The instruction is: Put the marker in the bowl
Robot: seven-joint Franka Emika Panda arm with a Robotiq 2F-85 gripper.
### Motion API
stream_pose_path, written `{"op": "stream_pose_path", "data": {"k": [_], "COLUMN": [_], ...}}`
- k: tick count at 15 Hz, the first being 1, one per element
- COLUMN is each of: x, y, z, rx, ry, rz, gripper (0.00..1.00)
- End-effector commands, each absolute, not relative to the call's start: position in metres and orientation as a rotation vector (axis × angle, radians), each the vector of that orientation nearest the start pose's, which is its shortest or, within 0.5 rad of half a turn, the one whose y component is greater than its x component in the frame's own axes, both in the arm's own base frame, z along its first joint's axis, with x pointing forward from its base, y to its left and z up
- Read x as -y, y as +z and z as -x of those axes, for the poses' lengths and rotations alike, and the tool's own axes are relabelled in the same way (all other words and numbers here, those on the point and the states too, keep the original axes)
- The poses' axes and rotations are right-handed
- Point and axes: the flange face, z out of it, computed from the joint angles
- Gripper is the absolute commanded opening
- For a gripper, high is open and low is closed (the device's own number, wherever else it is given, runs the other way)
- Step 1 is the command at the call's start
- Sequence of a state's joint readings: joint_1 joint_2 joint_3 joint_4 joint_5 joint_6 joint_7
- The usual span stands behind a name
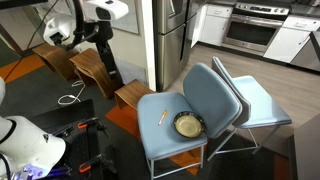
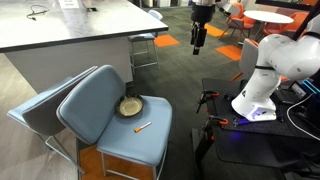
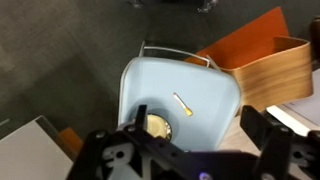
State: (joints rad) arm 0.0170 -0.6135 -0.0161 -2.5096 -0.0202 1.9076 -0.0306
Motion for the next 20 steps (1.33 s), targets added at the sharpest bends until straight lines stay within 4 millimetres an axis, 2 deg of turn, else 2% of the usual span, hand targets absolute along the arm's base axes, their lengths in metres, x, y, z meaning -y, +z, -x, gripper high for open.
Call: {"op": "stream_pose_path", "data": {"k": [1,3,5,7,10,13,17,20], "x": [0.001,0.001,-0.001,-0.013,-0.034,-0.062,-0.094,-0.099], "y": [0.489,0.489,0.484,0.469,0.436,0.392,0.311,0.242], "z": [-0.365,-0.365,-0.382,-0.378,-0.395,-0.417,-0.452,-0.485], "rx": [0.064,0.064,0.051,0.069,0.144,0.217,0.366,0.537], "ry": [-0.016,-0.016,-0.010,-0.001,-0.002,-0.075,-0.099,-0.048], "rz": [3.151,3.151,3.157,3.156,3.167,3.170,3.182,3.192], "gripper": [1.00,1.00,1.00,1.00,1.00,1.00,1.00,1.00]}}
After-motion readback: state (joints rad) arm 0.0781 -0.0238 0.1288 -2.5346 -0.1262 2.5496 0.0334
